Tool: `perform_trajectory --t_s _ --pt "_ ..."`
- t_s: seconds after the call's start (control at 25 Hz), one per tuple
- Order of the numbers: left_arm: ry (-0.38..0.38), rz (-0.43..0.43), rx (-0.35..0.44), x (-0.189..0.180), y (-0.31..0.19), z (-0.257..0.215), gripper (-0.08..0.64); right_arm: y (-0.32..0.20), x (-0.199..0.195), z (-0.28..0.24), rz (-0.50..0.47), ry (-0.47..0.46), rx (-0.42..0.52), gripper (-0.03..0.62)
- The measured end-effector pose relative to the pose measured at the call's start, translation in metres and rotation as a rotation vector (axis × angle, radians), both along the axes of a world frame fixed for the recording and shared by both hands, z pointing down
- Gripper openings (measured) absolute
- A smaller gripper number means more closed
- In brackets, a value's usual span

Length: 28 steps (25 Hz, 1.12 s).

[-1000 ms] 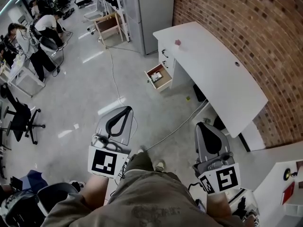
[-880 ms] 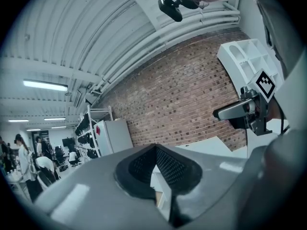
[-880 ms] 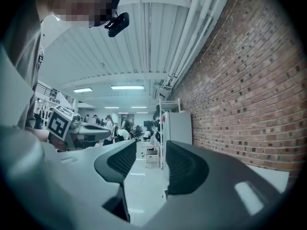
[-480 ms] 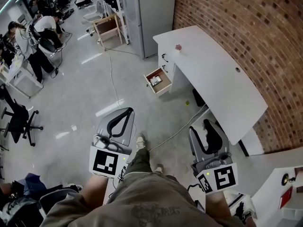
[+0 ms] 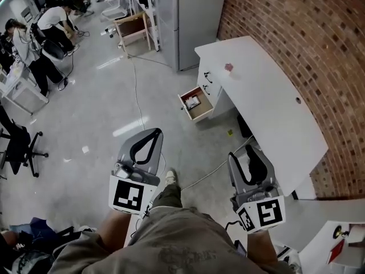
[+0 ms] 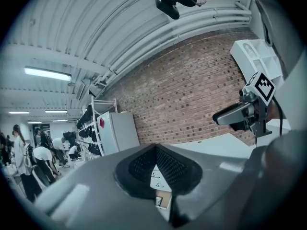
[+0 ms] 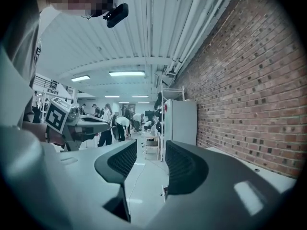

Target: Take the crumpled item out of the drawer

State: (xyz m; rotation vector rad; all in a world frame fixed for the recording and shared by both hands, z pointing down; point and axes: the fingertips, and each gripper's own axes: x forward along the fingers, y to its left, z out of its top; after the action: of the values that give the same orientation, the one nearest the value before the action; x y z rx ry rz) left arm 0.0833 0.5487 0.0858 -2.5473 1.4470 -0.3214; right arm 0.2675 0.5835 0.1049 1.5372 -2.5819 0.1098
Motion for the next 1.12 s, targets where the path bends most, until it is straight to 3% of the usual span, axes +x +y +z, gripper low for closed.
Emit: perform_trajectory --t_s 0.52,1.12 --pt "-0.01 0.028 -0.034 -0.089 -0.165 0.009 0.0 -0.175 -0.077 0.004 0.031 0.038 -0.047 0.212" --pt "0.0 -0.012 -0.099 -0.102 -0.294 0.048 0.0 -0.31 -0.088 0.047 0.004 0.042 -0.114 0.21"
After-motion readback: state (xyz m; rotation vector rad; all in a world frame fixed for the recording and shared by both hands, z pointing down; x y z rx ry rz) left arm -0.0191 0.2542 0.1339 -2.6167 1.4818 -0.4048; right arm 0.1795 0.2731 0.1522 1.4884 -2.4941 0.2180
